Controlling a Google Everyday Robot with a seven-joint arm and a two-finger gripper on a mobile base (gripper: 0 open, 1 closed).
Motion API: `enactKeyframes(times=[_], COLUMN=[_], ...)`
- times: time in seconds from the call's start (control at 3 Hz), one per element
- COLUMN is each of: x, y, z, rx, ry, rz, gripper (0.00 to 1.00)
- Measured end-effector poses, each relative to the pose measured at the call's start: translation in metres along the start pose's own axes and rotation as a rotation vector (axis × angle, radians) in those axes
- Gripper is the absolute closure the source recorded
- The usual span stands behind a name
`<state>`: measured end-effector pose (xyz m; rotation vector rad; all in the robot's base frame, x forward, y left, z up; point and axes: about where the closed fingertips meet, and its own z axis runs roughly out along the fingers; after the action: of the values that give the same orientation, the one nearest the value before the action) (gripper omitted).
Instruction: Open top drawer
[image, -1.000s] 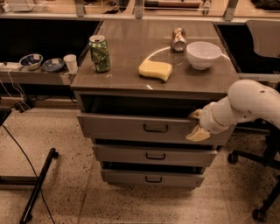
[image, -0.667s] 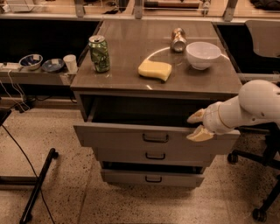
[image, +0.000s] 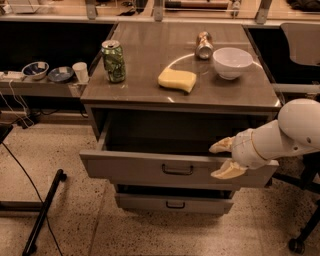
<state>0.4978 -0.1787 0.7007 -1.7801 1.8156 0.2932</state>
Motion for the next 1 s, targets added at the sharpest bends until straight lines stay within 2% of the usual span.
enactKeyframes(times=[0.33, 0.67, 1.0], x=[-0.004, -0.001, 0.009], y=[0.016, -0.001, -0.048], z=[-0.014, -0.037, -0.033], rx=[-0.025, 0.004, 0.008], ry=[0.01, 0.047, 0.114], rz=[-0.014, -0.01, -0.002], gripper=[0.4, 0.56, 0.87])
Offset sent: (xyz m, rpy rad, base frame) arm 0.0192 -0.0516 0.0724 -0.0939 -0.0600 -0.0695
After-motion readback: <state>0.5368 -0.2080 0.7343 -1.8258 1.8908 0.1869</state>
